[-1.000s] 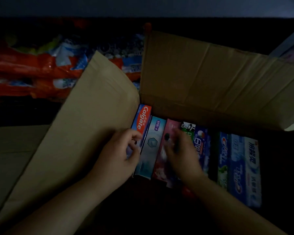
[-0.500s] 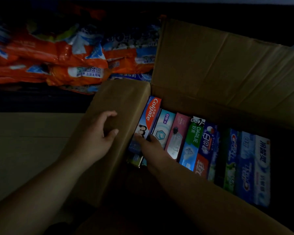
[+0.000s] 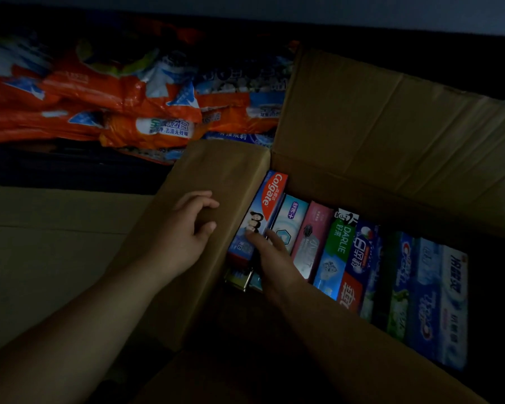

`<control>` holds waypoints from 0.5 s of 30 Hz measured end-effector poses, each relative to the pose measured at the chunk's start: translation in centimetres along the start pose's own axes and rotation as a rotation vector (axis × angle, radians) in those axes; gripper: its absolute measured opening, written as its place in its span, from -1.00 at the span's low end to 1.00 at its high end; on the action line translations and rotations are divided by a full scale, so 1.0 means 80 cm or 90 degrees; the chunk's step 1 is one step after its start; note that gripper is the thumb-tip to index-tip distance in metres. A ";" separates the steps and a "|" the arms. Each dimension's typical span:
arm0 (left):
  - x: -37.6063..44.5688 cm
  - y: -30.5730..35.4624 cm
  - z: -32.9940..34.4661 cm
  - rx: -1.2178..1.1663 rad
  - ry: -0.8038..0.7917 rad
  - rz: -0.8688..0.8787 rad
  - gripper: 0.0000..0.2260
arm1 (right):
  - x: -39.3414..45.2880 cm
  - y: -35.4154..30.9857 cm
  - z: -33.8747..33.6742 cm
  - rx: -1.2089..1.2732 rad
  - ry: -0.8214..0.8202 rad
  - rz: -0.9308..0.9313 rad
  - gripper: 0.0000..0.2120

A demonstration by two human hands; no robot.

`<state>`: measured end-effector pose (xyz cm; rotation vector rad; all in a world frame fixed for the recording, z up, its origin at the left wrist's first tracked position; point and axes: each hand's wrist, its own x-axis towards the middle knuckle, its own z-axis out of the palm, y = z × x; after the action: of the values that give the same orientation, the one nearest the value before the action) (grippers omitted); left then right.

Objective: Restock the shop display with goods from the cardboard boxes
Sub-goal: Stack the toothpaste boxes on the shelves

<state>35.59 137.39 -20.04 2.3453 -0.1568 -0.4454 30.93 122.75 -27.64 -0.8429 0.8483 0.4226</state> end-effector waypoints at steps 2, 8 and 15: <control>0.000 0.002 -0.005 0.020 -0.011 0.013 -0.73 | -0.004 -0.008 0.006 -0.035 -0.019 0.014 -0.45; 0.004 0.028 -0.032 -0.015 -0.052 0.003 -0.73 | -0.071 -0.063 -0.003 -0.075 -0.050 0.023 -0.63; -0.030 0.097 -0.044 -0.462 -0.212 -0.214 -0.60 | -0.180 -0.133 0.019 -0.080 -0.232 -0.058 -0.30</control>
<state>34.78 134.63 -11.69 1.5692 0.2191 -0.8885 29.61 117.35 -10.52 -0.8836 0.4489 0.5343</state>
